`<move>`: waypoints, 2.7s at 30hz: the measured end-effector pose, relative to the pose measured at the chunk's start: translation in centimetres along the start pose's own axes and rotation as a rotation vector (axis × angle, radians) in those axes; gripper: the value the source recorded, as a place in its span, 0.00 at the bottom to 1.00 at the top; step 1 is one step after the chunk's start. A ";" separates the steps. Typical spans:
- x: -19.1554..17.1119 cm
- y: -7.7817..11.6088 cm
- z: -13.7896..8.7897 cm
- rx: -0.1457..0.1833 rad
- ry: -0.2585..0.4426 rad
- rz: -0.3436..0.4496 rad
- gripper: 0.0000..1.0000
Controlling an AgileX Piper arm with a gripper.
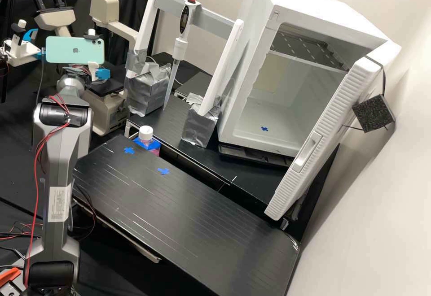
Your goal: Move the petri dish to the bench
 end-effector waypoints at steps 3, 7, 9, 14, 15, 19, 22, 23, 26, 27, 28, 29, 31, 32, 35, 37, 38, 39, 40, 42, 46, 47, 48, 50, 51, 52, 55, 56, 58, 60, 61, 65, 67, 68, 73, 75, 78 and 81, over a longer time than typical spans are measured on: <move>0.0 0.1 0.2 -0.003 -0.006 0.004 1.00; 0.1 0.3 0.5 -0.001 -0.014 0.009 1.00; 0.1 0.4 0.5 -0.001 -0.017 0.011 1.00; 0.1 0.4 0.5 -0.001 -0.017 0.011 1.00; 0.1 0.2 0.6 0.004 -0.020 0.009 1.00; -0.3 -0.4 1.1 0.005 -0.003 0.022 1.00; -1.3 -0.5 1.3 -0.002 0.030 0.057 1.00; -1.7 -0.5 1.3 0.001 0.055 0.080 1.00; -2.6 -0.3 1.2 0.110 0.134 0.158 1.00; -2.9 -0.3 1.1 0.136 0.158 0.181 1.00; -3.1 -0.2 1.1 0.162 0.179 0.202 1.00; -3.2 -0.2 1.1 0.172 0.199 0.223 1.00; -3.4 -0.4 1.3 0.199 0.230 0.247 1.00; -3.4 -0.5 1.4 0.206 0.240 0.252 1.00; -3.5 -0.8 1.4 0.201 0.265 0.255 1.00; -3.5 -0.8 1.4 0.192 0.270 0.255 1.00; -3.5 -0.9 1.4 0.191 0.269 0.254 1.00; -3.5 -0.8 1.4 0.176 0.270 0.263 1.00; -3.3 -0.9 1.5 0.167 0.270 0.267 1.00; -2.9 -1.2 1.7 0.146 0.259 0.269 1.00; -1.7 -1.9 2.1 0.105 0.215 0.258 1.00; -1.5 -2.0 2.3 0.104 0.201 0.251 1.00; -1.3 -2.2 2.3 0.101 0.193 0.243 1.00; -0.8 -2.6 2.5 0.077 0.176 0.214 1.00; -0.8 -2.8 2.5 0.073 0.171 0.206 1.00; -0.7 -2.8 2.5 0.071 0.165 0.204 1.00; -0.4 -2.9 2.3 0.063 0.155 0.198 1.00; -0.3 -3.0 2.3 0.055 0.153 0.195 1.00; 0.0 -3.1 2.3 0.043 0.143 0.188 1.00; 0.4 -3.3 2.2 0.037 0.128 0.169 1.00; 0.5 -3.3 2.3 0.038 0.121 0.160 1.00; 0.7 -3.5 2.4 0.032 0.110 0.146 1.00; 0.8 -3.6 2.4 0.027 0.107 0.137 1.00; 0.8 -3.6 2.4 0.028 0.107 0.137 1.00; 0.8 -3.7 2.4 0.035 0.101 0.126 0.00; 0.8 -3.7 2.5 0.035 0.100 0.123 0.00; 0.8 -3.6 2.4 0.047 0.097 0.117 0.00; 0.8 -3.3 2.1 0.048 0.103 0.123 0.00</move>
